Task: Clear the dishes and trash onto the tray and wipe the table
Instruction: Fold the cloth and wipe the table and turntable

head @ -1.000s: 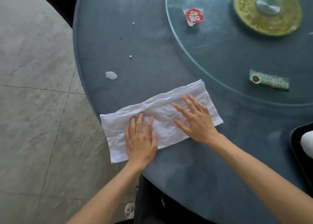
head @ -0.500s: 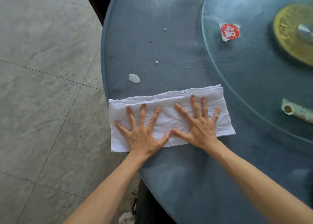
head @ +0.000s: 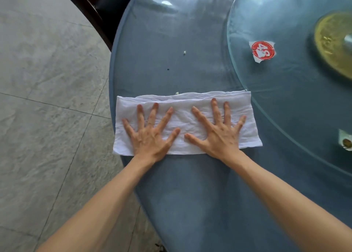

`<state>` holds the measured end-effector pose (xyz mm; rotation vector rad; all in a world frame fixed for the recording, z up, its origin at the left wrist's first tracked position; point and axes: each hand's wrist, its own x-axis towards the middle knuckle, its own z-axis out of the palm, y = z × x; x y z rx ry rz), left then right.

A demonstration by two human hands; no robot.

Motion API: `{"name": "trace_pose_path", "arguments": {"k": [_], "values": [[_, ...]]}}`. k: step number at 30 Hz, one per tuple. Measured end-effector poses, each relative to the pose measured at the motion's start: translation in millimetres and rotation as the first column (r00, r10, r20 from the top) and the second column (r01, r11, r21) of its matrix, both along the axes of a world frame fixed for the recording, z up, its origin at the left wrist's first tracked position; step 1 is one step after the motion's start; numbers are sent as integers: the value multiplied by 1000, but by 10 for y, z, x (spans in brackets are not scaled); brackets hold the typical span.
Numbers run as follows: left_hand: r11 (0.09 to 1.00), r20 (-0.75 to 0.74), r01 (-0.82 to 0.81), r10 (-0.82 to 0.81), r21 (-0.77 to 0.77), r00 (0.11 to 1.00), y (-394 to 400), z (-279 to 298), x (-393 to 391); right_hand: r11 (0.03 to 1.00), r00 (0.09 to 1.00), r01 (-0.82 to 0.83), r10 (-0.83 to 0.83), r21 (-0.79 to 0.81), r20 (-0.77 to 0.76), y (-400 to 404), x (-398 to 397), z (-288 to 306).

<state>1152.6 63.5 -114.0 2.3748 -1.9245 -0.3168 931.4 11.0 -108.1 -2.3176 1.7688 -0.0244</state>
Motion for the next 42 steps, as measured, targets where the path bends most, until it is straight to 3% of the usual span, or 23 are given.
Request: {"name": "trace_pose_path", "arguments": {"k": [10, 22, 33, 42], "values": [[1000, 22, 22, -22, -19, 1000, -866, -6, 422, 1000, 999, 24, -25, 14, 22, -801, 417, 21], [988, 34, 152, -151, -37, 988, -2301, -2, 1066, 984, 985, 175, -174, 19, -12, -1916, 1035, -36], [915, -22, 401, -402, -53, 915, -3930, -33, 1567, 898, 898, 439, -437, 43, -51, -2991, 1576, -41], [876, -48, 478, -481, -58, 875, -5032, -50, 1632, 842, 842, 540, -539, 20, -40, -3868, 1710, -82]]}}
